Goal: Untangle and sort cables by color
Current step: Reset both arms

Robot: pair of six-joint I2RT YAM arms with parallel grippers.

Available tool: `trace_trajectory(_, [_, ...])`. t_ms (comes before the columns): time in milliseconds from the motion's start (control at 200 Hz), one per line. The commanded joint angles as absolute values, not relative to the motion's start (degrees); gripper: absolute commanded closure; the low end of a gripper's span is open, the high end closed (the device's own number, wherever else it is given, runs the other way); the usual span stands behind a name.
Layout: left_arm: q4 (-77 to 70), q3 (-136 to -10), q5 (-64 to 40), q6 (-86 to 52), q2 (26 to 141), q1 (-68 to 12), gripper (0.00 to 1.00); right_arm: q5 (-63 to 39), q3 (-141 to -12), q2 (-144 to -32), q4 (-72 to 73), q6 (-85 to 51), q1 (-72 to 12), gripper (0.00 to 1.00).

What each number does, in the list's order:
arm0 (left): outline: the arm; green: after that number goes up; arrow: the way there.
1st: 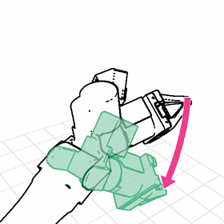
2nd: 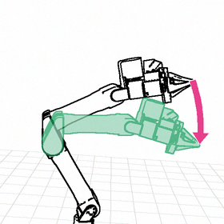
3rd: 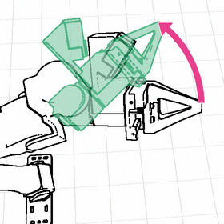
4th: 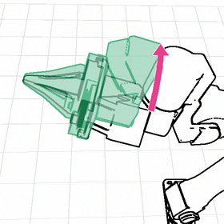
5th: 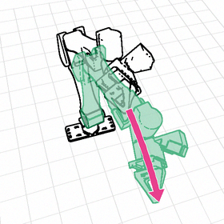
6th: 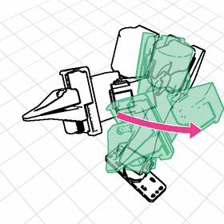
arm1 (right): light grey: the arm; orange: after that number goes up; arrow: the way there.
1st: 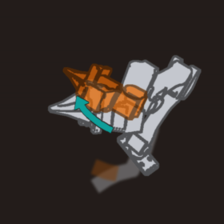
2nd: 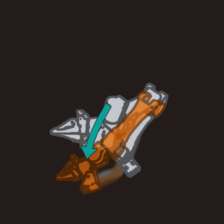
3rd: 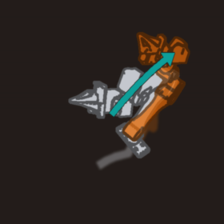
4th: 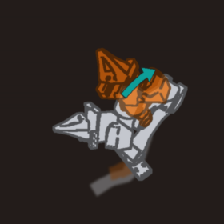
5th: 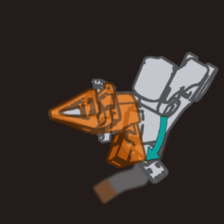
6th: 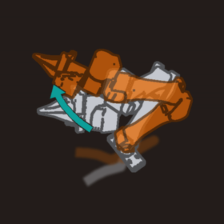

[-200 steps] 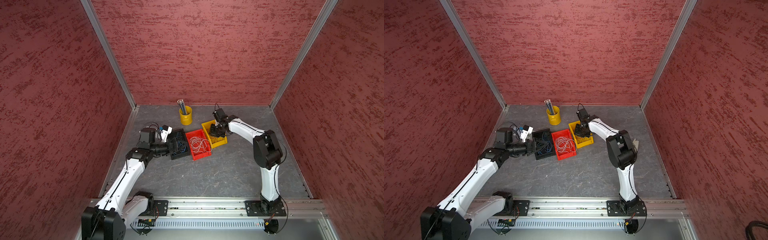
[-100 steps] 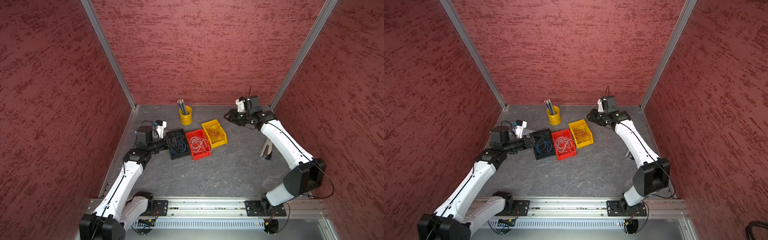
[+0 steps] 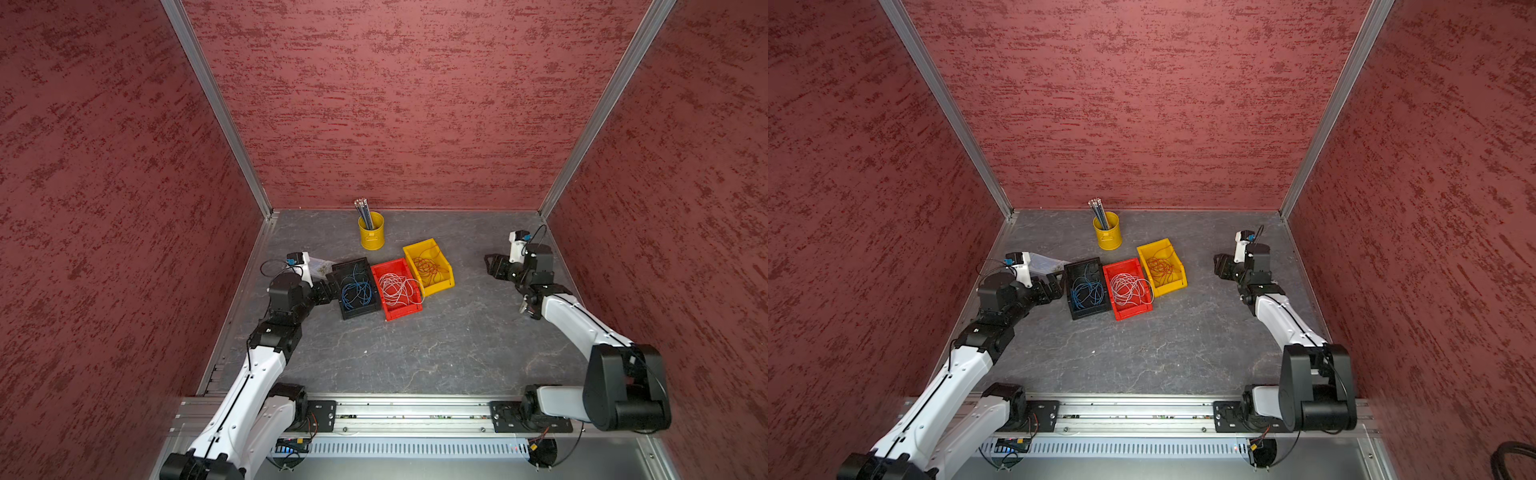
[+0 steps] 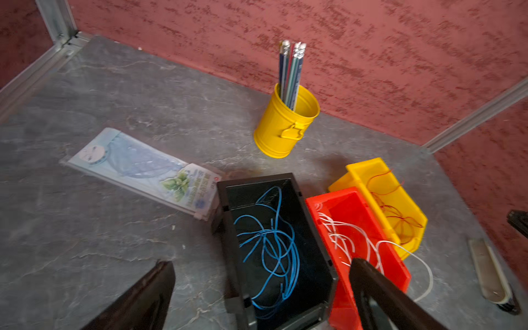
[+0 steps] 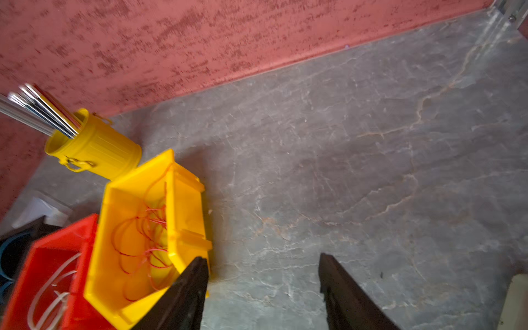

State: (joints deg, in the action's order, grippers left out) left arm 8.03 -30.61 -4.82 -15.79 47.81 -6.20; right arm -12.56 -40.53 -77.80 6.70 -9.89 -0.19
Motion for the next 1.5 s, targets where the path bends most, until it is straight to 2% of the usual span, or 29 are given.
trace_trajectory(0, [4.26, -29.89, -1.06, -13.00, 49.94, -4.35, 0.00, -7.01, -37.05, -79.94, 23.99, -2.94, -0.26, 0.32])
trace_trajectory(130, [2.16, -29.42, -1.73, -11.96, 52.60, -1.64, 0.00, -4.88, -38.15, -81.55, 24.86, -0.74, 0.02, 0.30])
trace_trajectory(296, [-3.83, -27.17, -4.16, -13.42, 56.76, 2.68, 0.00, -4.67, -39.84, -81.74, 17.49, -1.00, 0.11, 0.30])
trace_trajectory(566, [-9.55, -26.90, -9.09, -9.57, 61.99, 7.15, 0.00, -3.26, -29.85, -85.83, 36.62, 0.00, 0.67, 0.28])
trace_trajectory(716, [-18.71, -23.82, -11.74, -7.03, 65.05, 9.53, 0.00, -4.69, -24.23, -86.87, 46.89, 0.44, 0.77, 0.26])
trace_trajectory(786, [-25.14, -22.31, -12.74, -7.31, 67.95, 10.02, 0.00, -5.81, -20.13, -89.25, 57.14, 0.67, 0.78, 0.25])
trace_trajectory(877, [-36.18, -20.33, -16.28, -5.17, 73.61, 9.76, 0.00, -6.28, -19.08, -89.10, 58.91, 0.97, 0.74, 0.25])
trace_trajectory(1057, [-41.56, -23.66, -19.48, -1.07, 81.10, 8.53, 0.00, -8.21, -19.24, -88.80, 58.23, 1.72, 0.73, 0.23])
trace_trajectory(1142, [-48.96, -22.46, -19.93, -1.27, 85.33, 8.32, 0.00, -7.67, -19.05, -88.76, 58.44, 1.54, 0.77, 0.22])
trace_trajectory(1202, [-45.60, -23.50, -18.00, 0.07, 85.01, 6.92, 0.00, -7.66, -19.40, -88.67, 57.61, 1.57, 0.66, 0.21])
trace_trajectory(1272, [-47.72, -22.20, -16.37, 2.85, 85.88, 4.45, 0.00, -7.87, -19.98, -88.74, 56.55, 1.66, 0.75, 0.18])
trace_trajectory(1352, [-59.07, -17.55, -15.45, 3.36, 87.88, 3.59, 0.00, -7.73, -20.18, -88.69, 56.25, 1.57, 0.79, 0.11])
trace_trajectory(1403, [-55.47, -19.15, -15.24, 3.69, 87.36, 3.35, 0.00, -7.56, -20.32, -88.70, 56.02, 1.53, 0.77, 0.02])
trace_trajectory(1493, [-51.08, -21.52, -13.19, 0.46, 87.84, 5.16, 0.00, -6.67, -22.08, -88.75, 52.33, 1.11, 0.74, 0.01])
